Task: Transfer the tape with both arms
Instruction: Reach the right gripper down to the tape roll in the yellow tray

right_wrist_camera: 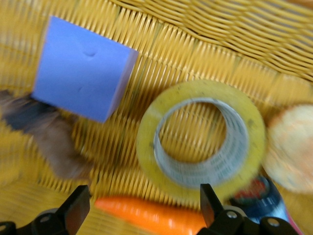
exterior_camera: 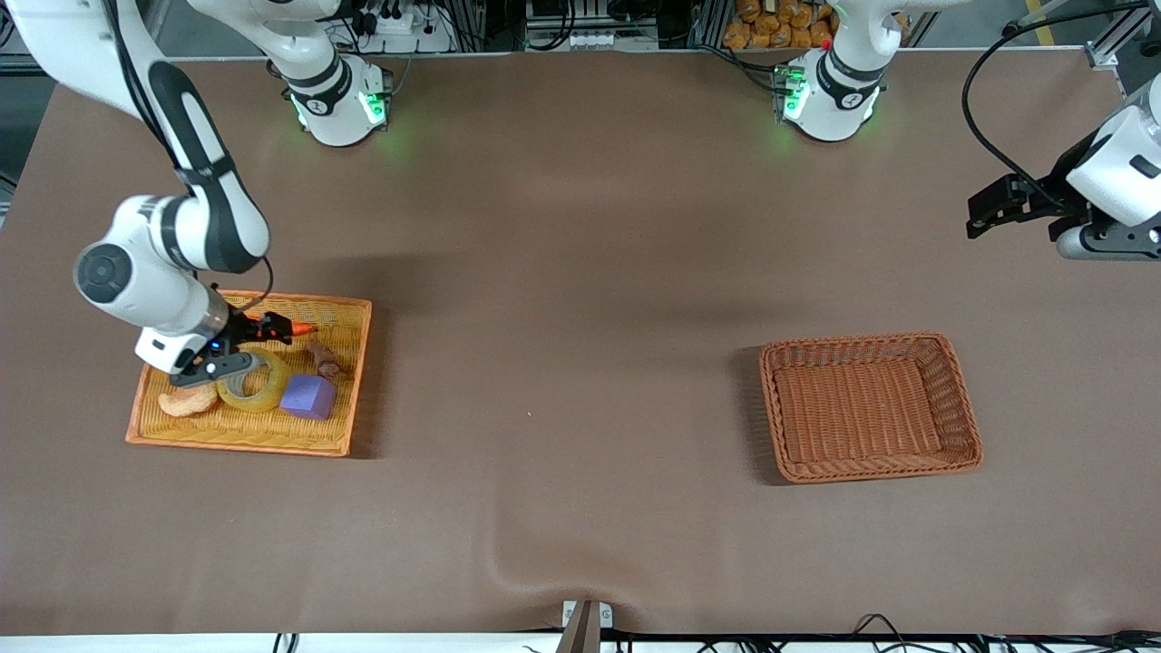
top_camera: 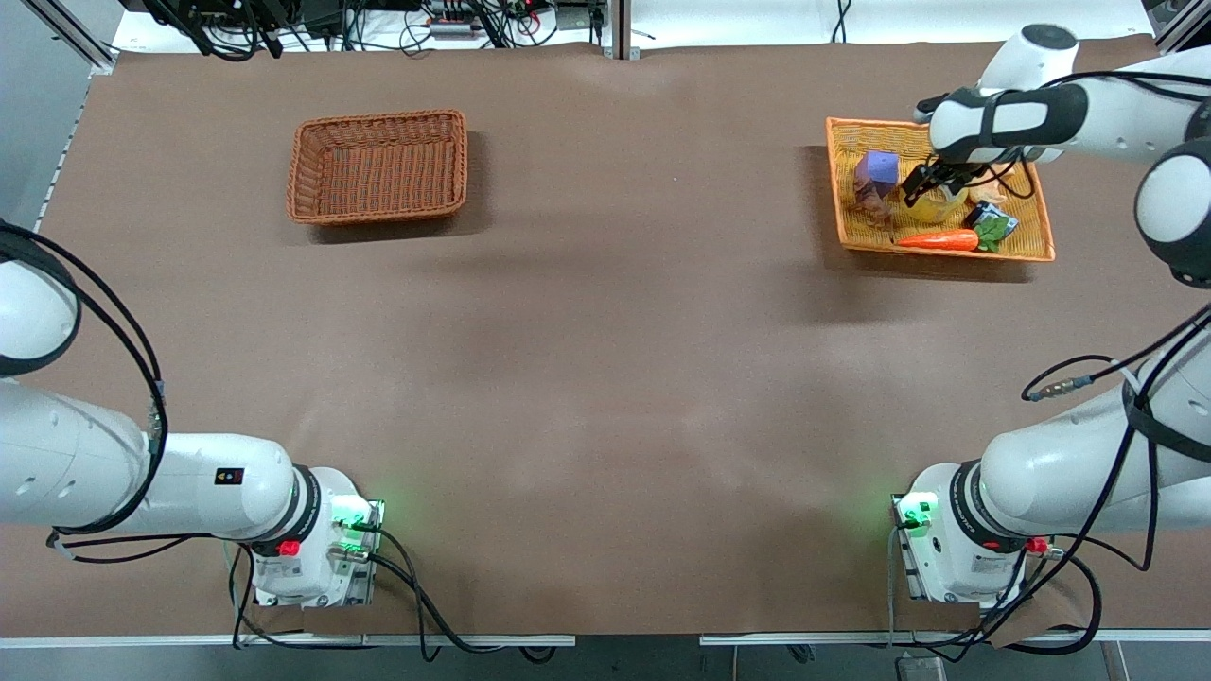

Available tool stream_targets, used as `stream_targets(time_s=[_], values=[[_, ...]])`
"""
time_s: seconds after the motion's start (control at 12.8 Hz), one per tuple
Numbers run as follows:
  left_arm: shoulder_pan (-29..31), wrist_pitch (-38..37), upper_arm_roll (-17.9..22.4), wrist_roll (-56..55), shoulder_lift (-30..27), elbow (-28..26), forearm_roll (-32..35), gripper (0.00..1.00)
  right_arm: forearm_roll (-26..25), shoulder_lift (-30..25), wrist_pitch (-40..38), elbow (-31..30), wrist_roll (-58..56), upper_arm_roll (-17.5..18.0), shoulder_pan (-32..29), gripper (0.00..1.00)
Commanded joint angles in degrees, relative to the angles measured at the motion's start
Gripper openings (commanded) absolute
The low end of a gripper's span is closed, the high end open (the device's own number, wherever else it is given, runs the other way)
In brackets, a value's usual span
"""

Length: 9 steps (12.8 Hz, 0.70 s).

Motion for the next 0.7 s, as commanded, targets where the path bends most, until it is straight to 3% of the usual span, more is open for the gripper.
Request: stream_targets(time_s=[0.0,0.08,0.16,0.31,0.39,0.63], values=[[-0.21,-1.09,-0.32,0.23,2.73,0.62,0.62,1.00,-0.81,3.39,1.35,2.38,-3.61,0.34,0.14,1.00],[-0.39,-1.35,-0.40,0.23,3.44,1.49,0.62,1.00,-0.81,3.74,1.70,2.47,-4.15,0.34,0.14,1.00],[-0.56,-1.70,-0.67,0.15,3.71,1.85,0.62,1.00,-0.81,3.84,1.71,2.48,-4.24,0.34,0.05,0.83],[-0.74,-1.70,-0.76,0.06,4.32,1.94,0.10,1.00,-0.81,3.84,1.36,2.39,-4.16,0.34,-0.21,0.15],[0.04,-1.35,-0.50,-2.90,4.50,3.07,-0.60,1.00,-0.81,4.18,1.36,2.47,-4.24,0.34,-0.47,0.00],[2.42,2.34,0.12,-9.00,6.26,6.15,-5.00,1.00,-0.72,3.14,0.74,2.56,-4.07,0.42,-0.83,0.00]])
